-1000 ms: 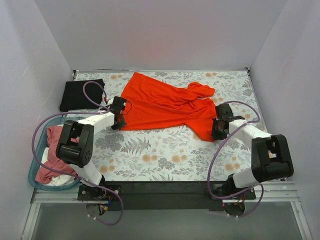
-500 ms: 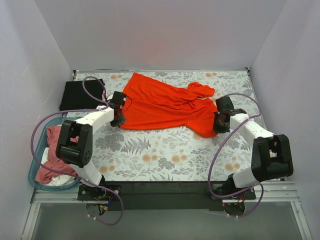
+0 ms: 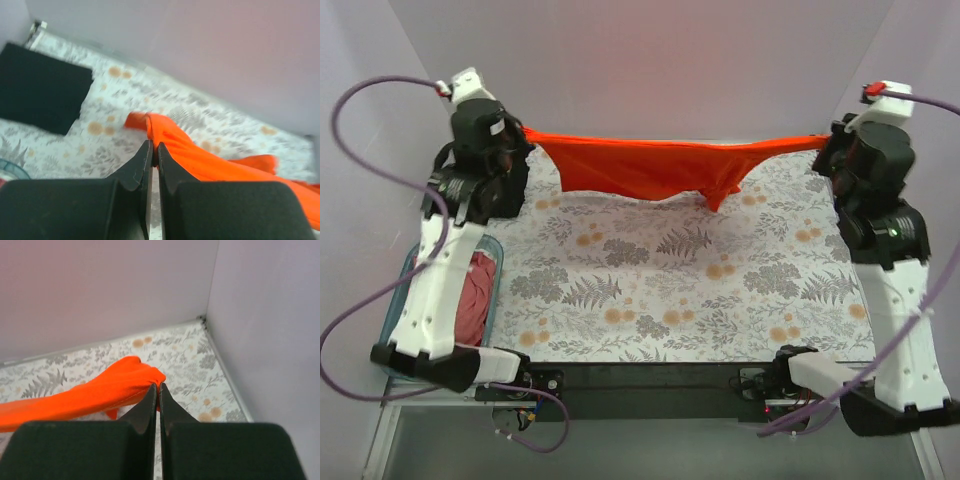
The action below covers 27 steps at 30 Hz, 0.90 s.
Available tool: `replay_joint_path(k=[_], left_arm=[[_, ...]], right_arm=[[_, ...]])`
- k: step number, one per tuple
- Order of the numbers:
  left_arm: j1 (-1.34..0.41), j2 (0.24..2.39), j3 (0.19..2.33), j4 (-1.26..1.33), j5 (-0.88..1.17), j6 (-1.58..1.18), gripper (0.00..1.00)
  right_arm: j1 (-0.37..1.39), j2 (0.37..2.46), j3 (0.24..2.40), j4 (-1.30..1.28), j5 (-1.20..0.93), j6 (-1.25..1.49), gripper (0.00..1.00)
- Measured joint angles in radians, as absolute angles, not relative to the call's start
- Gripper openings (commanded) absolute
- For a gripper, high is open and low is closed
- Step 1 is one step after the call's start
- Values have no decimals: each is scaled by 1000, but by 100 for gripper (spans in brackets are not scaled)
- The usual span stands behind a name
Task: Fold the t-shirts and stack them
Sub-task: Flatten the tshirt out
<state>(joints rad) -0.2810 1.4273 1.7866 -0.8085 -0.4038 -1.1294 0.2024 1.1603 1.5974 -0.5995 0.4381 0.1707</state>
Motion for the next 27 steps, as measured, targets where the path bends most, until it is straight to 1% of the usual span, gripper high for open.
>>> replay_joint_path(k=[6,9,11,17,21,23,25,26,27], left_arm=[[-287,1119,1807,-761,-323,-1113,0],[-290,1018,1812,-724,-271,-1105,0],[-291,1000,1842,-719,-239,-1103,0],[-291,1087,1963,-733,-179,-1100,0],[-290,1155,1940,-733,-194,-1097,0],[-290,1186,1850,-696,-206,-1096,0],[-289,1203,1713,-638,-219,-1096,0],[-289,1229,1611,-591,-230,-1093,0],[-288,1265,1543,-564,-238,-1091,0]], right_arm=[[203,920,1681,-612,467,49,1],[204,836,1725,-610,466,-7,1],[204,805,1766,-604,462,-40,1],[203,817,1852,-571,434,-138,1],[203,891,1842,-519,393,-189,1],[202,930,1792,-477,378,-196,1],[202,958,1657,-388,368,-200,1],[202,970,1600,-362,366,-200,1],[202,997,1497,-309,364,-202,1]])
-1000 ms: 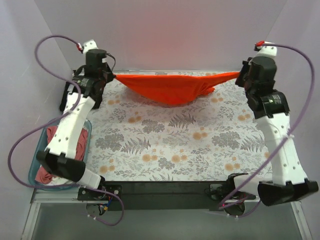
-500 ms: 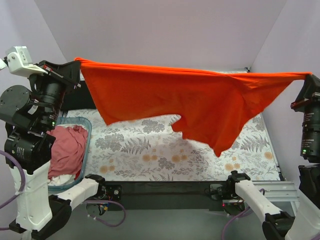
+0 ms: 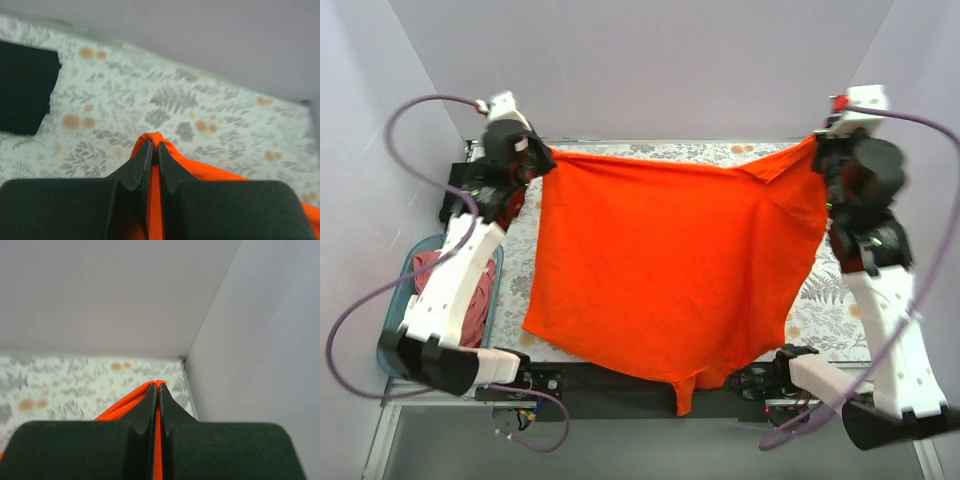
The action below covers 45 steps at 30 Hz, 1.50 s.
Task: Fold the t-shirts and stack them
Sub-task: Flatten the tshirt out, then fold the tshirt
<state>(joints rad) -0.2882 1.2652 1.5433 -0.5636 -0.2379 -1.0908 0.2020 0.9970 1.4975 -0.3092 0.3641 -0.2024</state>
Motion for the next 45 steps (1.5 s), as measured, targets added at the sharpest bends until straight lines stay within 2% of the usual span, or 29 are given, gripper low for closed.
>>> replay_joint_path(k=[4,8,17,27,45], left_arm=[[-278,1480,1409,-477,-263,-1084,0],[-250,1729,1366,-390,-273,-1080,0],[-162,2063,1429,-297,-271,-1075,0],[-125,2133,1530,-253,-243,-1068,0],[-107,2205,1670,-281,-216,-1061,0]], right_arm=[[202,1167,1255,-186,357,-208,1],[197,1377,1154,-111,346,-208,1],[183,1750,1244,44,280,-182,1],[176,1931,1374,57,203,-148,1],[170,1958,1504,-16,183,-80,1]])
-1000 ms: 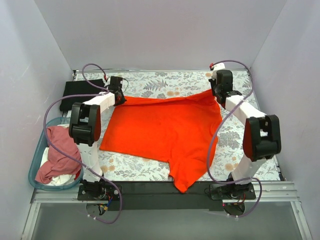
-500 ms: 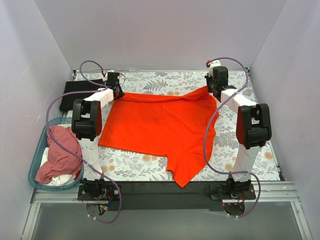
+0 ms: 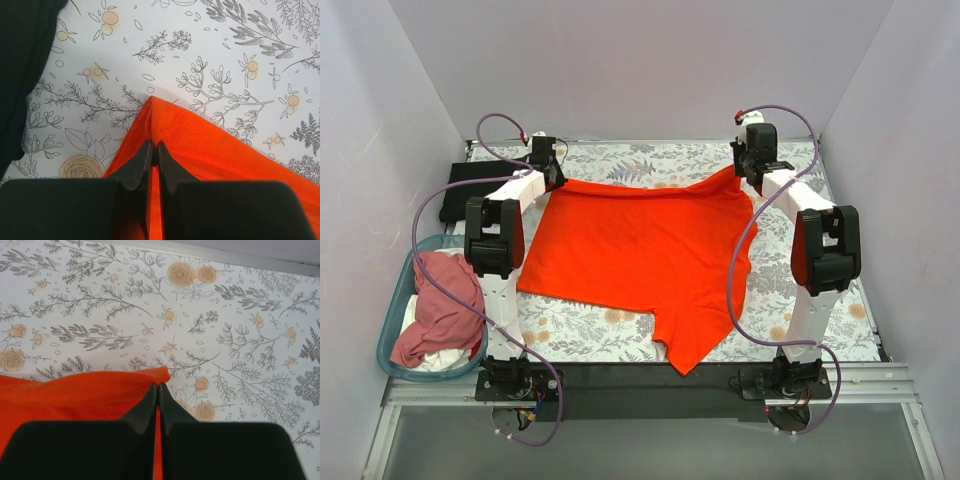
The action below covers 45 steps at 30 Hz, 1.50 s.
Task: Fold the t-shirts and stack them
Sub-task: Fold the tshirt
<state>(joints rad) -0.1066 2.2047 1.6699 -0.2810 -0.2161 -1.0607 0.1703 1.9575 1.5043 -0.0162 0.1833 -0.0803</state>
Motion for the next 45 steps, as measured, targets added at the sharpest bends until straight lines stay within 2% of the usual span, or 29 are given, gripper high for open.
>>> replay_joint_path(k=[18,31,45], left_arm=[[-88,2189,1693,-448,-190,-1081,0],[-71,2178,1716,-558,-191,-1082,0],[-61,2177,1779,-626,-190,-1081,0]], right_arm=[[170,1774,1447,-303,119,41,1],[170,1689,1310,-455,-29,161,1],[170,1634,1325,-558,-81,189,1]])
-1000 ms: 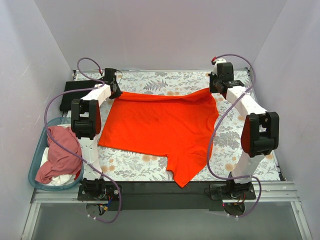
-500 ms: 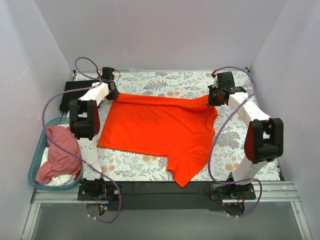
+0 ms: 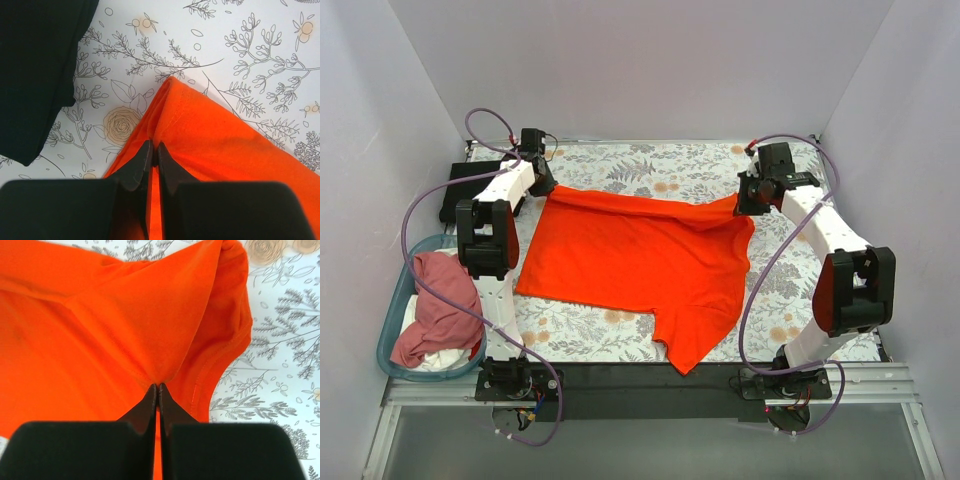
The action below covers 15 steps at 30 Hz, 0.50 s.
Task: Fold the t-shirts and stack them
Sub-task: Fold the tshirt
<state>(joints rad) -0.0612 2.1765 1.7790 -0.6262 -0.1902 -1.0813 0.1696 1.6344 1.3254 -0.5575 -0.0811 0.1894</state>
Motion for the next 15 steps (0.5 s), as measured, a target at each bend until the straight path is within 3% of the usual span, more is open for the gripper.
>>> replay_joint_path(k=[11,12,13,15], left_arm=[[-60,2183,1712,-624,-202,-1101,2],[-60,2186,1705,-625,-202,-1105,6],[-60,2188,1697,-625,-203,-1109,21],[-60,2188,1690,-636,-210,-1112,36]], right_arm=[[170,1606,1146,-568,-160,223,5],[170,1608,1136,-574,-163,226,18],[168,1610,1131,-576,-170,231,25],[163,1612,1131,-574,-181,233,36]])
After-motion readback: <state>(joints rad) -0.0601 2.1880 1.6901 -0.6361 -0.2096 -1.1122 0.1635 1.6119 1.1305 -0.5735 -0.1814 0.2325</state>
